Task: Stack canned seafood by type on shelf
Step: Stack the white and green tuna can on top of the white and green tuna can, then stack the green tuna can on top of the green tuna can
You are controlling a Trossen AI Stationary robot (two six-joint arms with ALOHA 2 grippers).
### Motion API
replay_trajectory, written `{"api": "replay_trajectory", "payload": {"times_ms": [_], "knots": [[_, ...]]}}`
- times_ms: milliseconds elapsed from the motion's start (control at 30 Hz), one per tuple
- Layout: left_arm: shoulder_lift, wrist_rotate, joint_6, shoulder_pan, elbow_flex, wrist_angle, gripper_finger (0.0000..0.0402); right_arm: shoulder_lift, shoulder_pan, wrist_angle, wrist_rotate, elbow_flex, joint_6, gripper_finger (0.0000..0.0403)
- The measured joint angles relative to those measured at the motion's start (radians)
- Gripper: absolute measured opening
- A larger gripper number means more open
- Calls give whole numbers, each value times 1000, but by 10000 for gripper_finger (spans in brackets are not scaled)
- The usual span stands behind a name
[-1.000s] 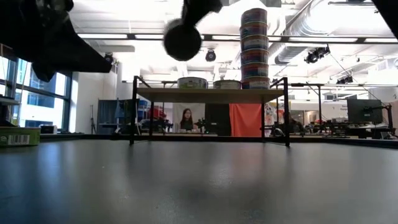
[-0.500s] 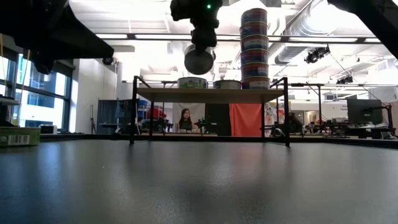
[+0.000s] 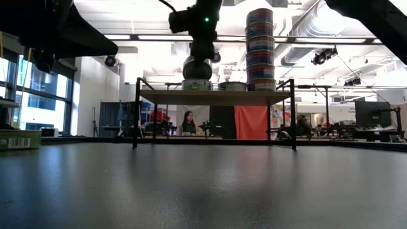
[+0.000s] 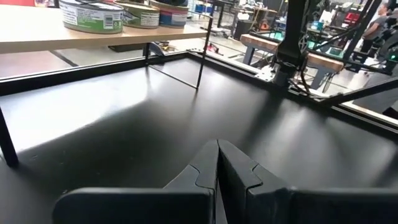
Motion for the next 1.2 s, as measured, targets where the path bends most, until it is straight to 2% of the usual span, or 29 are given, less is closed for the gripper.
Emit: {"api": "replay_trajectory", "payload": {"times_ms": [167,400,600,733,1000,1200], "knots": [[0,3,0,0,0,-1,0,11,0,-1,24,0,-32,115],[0,4,1,0,0,-2,0,11,0,-1,-2,0,-26,124],[0,4,1,0,0,-2,0,14,1,-10,-54,0,-20,262],[0,5,1,0,0,-3,0,13,7,-19,-77,0,31,311],[-4,4,16,0,0,-8,0,13,11,-49,-105,14,56,321],[-93,43,105,20,0,-10,0,-17,8,-29,-114,36,102,322]]}}
